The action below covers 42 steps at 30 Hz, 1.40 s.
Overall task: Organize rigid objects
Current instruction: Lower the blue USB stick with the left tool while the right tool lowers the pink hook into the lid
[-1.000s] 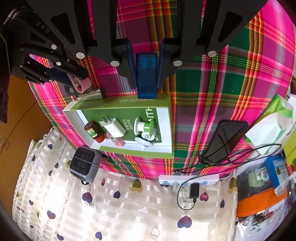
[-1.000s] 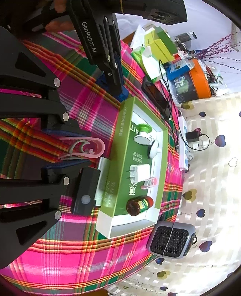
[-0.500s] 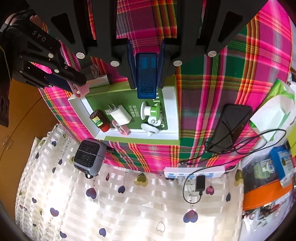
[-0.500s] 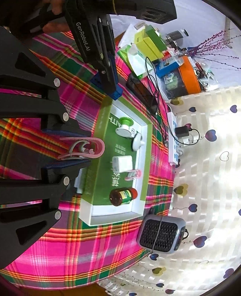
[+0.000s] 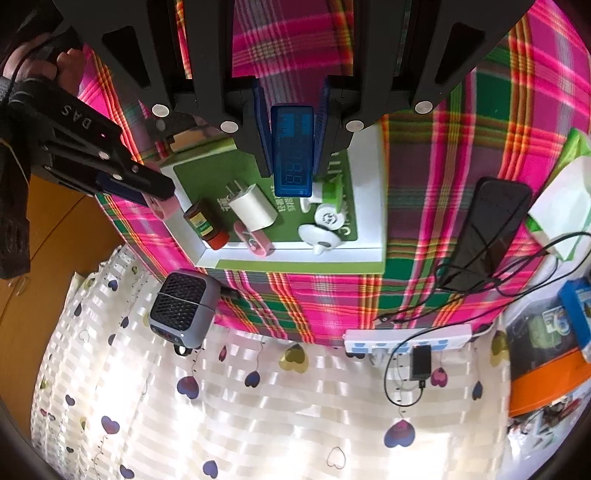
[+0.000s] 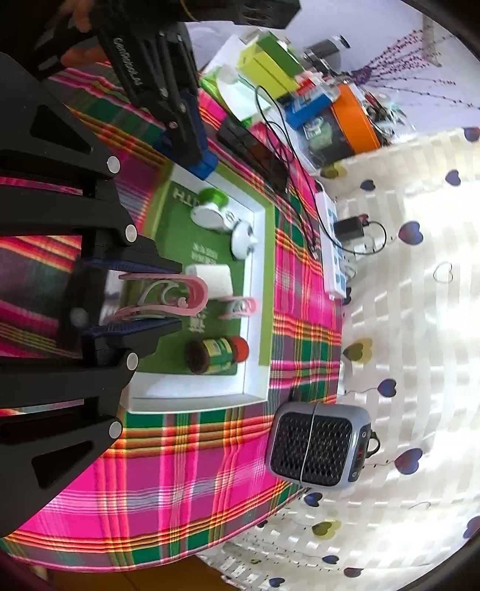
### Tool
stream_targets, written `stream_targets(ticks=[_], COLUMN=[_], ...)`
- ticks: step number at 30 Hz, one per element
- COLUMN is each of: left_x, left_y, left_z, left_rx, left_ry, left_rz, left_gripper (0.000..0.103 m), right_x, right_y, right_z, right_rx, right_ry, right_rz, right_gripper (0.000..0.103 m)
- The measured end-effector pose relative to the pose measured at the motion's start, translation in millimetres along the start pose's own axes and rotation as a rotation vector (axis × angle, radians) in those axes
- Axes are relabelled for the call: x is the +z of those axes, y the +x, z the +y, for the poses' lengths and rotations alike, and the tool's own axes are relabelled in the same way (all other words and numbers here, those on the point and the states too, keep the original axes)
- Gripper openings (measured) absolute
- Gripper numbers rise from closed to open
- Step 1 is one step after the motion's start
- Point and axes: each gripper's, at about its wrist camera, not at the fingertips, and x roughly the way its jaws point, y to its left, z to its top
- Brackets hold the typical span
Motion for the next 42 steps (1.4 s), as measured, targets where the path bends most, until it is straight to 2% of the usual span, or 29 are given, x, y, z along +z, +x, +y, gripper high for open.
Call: stream_targets(ticks=[17,42], left_x=[21,21], left_y=[45,80], left_z=[-15,-13], left_rx=[-0.015,0.019], left_ry=[0.015,0.019], left_rz=[0.042,0.102], left_gripper=[0.021,0.021], right_x=[26,25], right_y=[45,80], right_z=[-19,-26], right_rx=[0.028,0.013], right_ry=[0.026,0.018], right_rz=[0.044,0.097], right_gripper=[0.024,0.024])
